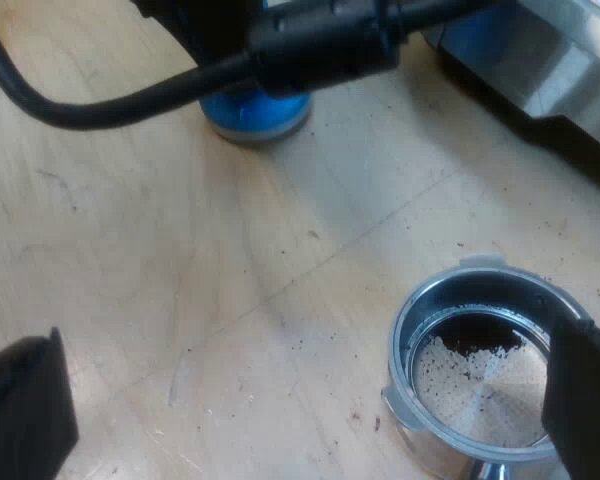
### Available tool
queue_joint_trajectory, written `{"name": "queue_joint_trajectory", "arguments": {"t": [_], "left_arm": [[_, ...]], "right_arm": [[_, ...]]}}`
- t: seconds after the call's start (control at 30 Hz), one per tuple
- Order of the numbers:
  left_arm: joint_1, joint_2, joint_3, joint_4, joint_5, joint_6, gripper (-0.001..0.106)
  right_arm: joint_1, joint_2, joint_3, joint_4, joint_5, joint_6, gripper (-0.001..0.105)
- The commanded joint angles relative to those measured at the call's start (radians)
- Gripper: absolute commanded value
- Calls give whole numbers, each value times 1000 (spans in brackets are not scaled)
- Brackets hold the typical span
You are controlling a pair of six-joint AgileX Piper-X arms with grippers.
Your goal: Grind coffee beans and then tamp
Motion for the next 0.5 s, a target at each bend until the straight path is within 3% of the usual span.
{"name": "queue_joint_trajectory", "arguments": {"t": [0.03,0.07,0.23,0.4,0.5], "left_arm": [[0,1,-3,3,-18,3,68],[0,1,-3,3,-18,3,81],[0,-18,-17,39,-50,7,104],[0,-85,-37,65,-104,13,105],[0,-203,-63,91,-137,13,105]], "right_arm": [[-3,-2,-9,-8,-12,-9,97],[-3,-2,-9,-8,-12,-9,97],[-3,-14,-19,5,-12,69,97],[-3,-46,-36,74,-10,69,97],[-3,-101,-79,192,-5,69,97]]}}
